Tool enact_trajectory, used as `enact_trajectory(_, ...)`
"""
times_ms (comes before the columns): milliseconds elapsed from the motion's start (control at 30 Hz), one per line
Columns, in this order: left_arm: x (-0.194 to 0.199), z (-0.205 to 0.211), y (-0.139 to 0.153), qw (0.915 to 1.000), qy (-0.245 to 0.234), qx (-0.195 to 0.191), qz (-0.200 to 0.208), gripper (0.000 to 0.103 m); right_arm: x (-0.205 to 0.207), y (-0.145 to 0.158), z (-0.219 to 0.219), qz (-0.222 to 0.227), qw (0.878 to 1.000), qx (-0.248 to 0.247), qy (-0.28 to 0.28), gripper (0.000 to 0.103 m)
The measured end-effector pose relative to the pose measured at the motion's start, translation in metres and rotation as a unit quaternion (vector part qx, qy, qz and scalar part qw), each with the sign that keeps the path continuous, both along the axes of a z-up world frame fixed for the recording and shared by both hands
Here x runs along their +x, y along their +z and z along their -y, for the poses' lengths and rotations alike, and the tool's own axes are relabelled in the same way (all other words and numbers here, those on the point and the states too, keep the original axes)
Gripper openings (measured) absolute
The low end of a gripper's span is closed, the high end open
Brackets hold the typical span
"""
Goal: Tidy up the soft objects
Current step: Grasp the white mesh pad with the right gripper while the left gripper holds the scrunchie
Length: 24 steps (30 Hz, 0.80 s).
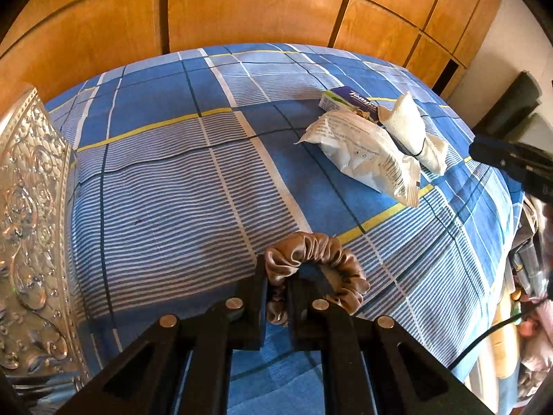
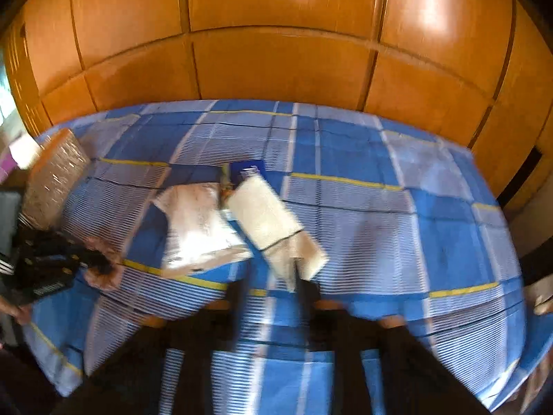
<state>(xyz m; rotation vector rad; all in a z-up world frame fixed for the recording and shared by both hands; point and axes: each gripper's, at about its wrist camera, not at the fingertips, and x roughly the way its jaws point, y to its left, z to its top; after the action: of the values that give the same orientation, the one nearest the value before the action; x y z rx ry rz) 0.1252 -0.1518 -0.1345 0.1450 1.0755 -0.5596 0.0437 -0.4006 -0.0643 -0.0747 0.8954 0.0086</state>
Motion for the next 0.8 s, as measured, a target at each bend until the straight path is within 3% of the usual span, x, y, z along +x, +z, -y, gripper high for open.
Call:
enact_trajectory(100, 0.001, 0.001, 0.001, 1.0, -0.002, 0.002, -0.005, 0.009, 0.013, -0.008, 0.001, -0.018, 1.0, -0.014, 0.014, 0.049)
enact_trajectory(200, 0.001, 0.001, 0.001, 1.0, -0.003, 0.005, -0.005, 0.009, 0.037, -0.021, -0.004, -0.051, 0.996, -0.06, 0.044, 0.059)
enact_trajectory(333, 0.001, 0.002, 0.0, 1.0, -0.007, 0.007, -0.002, 0.009, 0.067, -0.042, -0.007, -0.086, 0.988, -0.109, 0.063, 0.059)
enact_trajectory(367, 0.0, 0.002, 0.0, 1.0, -0.007, 0.005, -0.001, 0.009, 0.073, -0.048, -0.007, -0.092, 0.987, -0.11, 0.067, 0.058)
enact_trajectory(400, 0.0, 0.002, 0.0, 1.0, -0.007, 0.005, 0.0, 0.009, 0.076, -0.053, -0.008, -0.097, 0.987, -0.112, 0.065, 0.047)
enact_trajectory(433, 0.0, 0.002, -0.001, 1.0, -0.007, 0.006, 0.001, 0.009, 0.08, -0.058, -0.007, -0.104, 0.986, -0.115, 0.056, 0.044)
enact_trajectory(633, 0.0, 0.003, 0.0, 1.0, -0.006, 0.007, 0.0, 0.009, 0.054, -0.038, 0.009, -0.083, 0.993, -0.077, -0.013, 0.04)
enact_trajectory(800, -0.006, 0.007, 0.002, 0.9997, -0.009, 0.019, 0.011, 0.006, 0.009, -0.008, 0.023, -0.087, 0.994, 0.044, -0.055, 0.041)
